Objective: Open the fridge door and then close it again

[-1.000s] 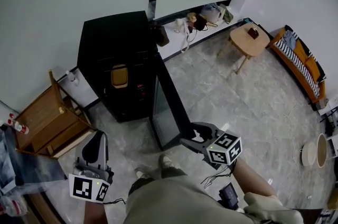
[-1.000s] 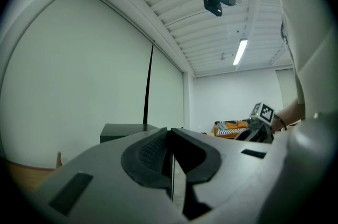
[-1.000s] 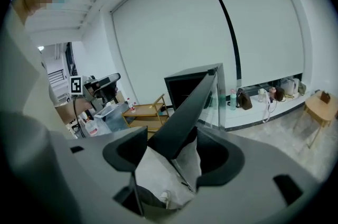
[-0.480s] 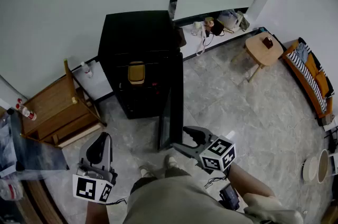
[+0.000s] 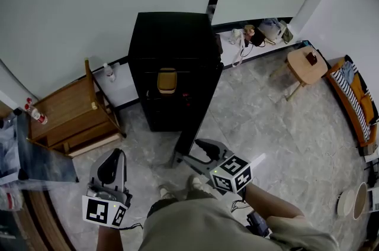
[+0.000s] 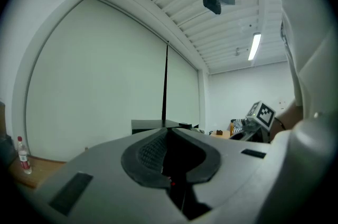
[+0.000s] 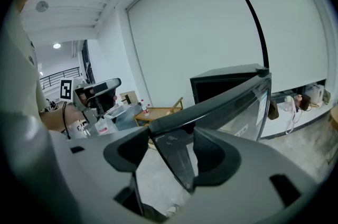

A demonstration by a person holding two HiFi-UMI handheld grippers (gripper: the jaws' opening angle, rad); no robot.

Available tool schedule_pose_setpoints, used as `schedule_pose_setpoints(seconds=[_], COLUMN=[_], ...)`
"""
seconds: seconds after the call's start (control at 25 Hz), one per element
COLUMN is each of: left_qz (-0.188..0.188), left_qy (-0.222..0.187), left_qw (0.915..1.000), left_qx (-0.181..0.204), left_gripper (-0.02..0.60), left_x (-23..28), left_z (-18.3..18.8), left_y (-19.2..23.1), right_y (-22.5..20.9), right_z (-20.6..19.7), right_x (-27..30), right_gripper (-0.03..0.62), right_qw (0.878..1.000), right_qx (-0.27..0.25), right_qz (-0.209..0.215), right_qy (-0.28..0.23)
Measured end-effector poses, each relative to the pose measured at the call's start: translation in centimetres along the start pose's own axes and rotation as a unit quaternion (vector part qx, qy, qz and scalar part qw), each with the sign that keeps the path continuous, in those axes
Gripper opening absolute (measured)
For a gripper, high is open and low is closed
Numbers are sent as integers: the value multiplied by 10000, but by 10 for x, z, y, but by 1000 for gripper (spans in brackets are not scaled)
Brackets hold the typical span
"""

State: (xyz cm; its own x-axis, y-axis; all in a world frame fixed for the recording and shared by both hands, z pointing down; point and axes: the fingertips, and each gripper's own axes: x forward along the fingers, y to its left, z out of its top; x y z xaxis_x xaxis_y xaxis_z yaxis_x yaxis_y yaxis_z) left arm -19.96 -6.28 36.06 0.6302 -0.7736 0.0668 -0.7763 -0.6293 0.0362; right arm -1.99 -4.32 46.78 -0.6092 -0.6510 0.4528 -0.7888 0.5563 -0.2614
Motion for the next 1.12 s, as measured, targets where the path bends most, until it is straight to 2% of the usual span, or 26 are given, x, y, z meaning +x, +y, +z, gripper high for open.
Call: schedule_pose_setpoints(seconds=[0.24, 0.52, 1.12], left_qz=[148, 275, 571], left_qy=[36, 40, 124], left_qw=[9999, 9996, 9982], left_qx=[-21, -41, -133], left_gripper=[25, 25, 25], left_x=[-6, -1, 8], left_z=[-4, -7, -13], left_y=[19, 37, 74], right_y=[5, -6, -30], right_z=[25, 47, 89], right_x=[32, 68, 142], right_gripper=[254, 255, 253], right_qw=[9926, 9948, 9932], right_qx=[1074, 659, 679], right_qz=[201, -186, -346], right_qy=[-528, -753, -880])
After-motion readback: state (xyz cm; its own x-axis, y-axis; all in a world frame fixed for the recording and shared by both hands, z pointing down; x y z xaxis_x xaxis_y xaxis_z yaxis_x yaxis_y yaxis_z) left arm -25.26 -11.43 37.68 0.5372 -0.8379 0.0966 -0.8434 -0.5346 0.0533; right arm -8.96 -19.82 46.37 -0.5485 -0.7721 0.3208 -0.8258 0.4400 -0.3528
